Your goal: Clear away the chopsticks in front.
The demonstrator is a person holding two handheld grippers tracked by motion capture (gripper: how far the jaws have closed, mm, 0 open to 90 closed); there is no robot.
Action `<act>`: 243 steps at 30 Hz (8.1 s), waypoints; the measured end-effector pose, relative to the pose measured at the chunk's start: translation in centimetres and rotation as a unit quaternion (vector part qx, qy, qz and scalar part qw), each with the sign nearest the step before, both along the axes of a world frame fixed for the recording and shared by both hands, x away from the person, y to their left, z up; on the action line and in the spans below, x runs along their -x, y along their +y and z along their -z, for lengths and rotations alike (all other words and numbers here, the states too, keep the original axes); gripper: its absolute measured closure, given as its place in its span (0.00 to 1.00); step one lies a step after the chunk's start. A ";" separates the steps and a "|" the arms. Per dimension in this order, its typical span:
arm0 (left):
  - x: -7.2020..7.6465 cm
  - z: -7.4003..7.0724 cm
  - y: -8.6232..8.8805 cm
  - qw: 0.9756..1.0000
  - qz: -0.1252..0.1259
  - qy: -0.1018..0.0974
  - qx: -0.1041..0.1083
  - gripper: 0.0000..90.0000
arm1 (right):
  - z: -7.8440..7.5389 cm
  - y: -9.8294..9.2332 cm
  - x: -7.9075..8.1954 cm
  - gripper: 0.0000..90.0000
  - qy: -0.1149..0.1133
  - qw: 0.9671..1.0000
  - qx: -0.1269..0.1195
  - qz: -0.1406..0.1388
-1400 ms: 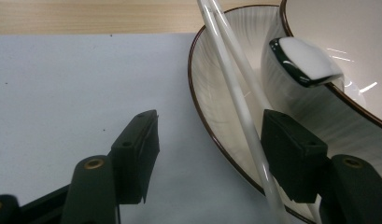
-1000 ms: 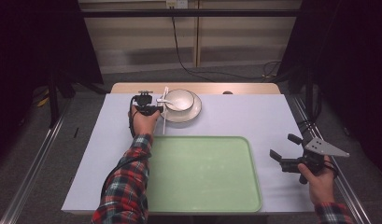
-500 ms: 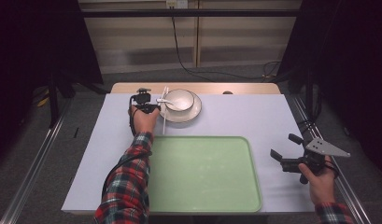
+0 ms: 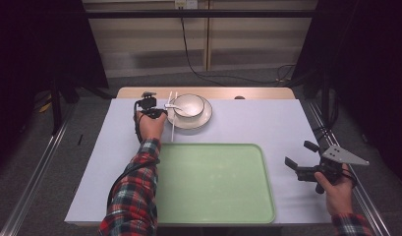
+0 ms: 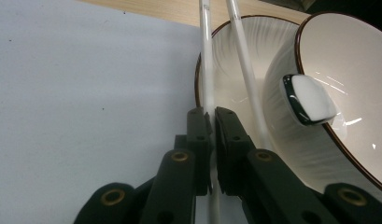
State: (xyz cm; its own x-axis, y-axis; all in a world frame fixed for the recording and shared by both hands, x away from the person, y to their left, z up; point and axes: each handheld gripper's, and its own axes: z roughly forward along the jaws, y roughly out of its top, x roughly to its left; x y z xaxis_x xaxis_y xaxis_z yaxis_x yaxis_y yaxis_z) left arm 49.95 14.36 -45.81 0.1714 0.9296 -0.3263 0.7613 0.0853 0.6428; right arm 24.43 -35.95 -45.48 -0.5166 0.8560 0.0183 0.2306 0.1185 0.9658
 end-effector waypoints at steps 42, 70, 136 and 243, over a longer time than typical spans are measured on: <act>9.0 -2.6 4.5 0.997 -0.053 -0.023 0.057 0.95 | -0.2 0.2 0.3 0.01 -0.006 1.000 0.000 -0.002; 15.6 -2.1 4.0 0.993 -0.092 -0.040 0.069 0.95 | -0.2 0.3 0.3 0.01 -0.007 1.000 -0.003 -0.002; 23.7 -0.6 2.4 0.994 -0.074 -0.038 0.076 0.95 | -0.5 0.7 0.3 0.01 -0.014 1.000 0.005 -0.013; 23.4 -0.3 1.6 0.996 -0.066 -0.033 0.046 0.80 | -0.6 1.2 -0.3 0.02 -0.014 1.000 0.007 -0.022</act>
